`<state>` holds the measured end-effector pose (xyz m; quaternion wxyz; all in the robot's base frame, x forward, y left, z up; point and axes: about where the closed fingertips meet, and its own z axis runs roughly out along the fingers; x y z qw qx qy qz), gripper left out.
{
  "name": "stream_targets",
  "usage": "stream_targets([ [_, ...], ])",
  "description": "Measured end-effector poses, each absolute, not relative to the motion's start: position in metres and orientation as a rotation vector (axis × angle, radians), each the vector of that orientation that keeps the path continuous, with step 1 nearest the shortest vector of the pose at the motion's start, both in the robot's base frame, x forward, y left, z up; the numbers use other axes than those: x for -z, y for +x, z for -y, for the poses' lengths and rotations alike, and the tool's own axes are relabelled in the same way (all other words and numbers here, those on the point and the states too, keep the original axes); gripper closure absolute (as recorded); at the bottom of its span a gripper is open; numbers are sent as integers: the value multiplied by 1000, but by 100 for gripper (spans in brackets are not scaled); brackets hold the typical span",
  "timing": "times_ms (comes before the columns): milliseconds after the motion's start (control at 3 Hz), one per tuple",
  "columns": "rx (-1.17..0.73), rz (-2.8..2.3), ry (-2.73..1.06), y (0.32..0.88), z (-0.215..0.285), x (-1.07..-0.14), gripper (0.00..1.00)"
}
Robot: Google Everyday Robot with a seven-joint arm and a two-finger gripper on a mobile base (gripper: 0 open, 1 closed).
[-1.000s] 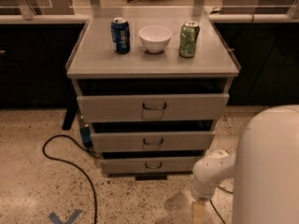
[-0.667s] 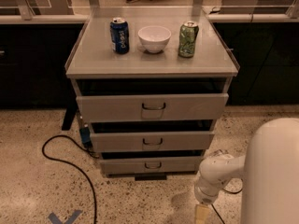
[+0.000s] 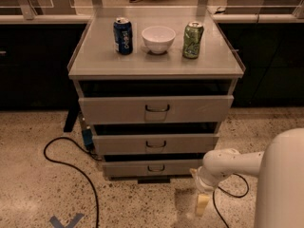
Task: Open bottom drawer
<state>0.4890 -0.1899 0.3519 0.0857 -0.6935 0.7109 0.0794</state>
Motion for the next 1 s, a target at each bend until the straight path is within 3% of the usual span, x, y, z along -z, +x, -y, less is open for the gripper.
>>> stream_targets([
  [667, -287, -2051, -2088, 508, 178, -347, 0],
  [1000, -390, -1862, -2135, 548, 136, -342, 0],
])
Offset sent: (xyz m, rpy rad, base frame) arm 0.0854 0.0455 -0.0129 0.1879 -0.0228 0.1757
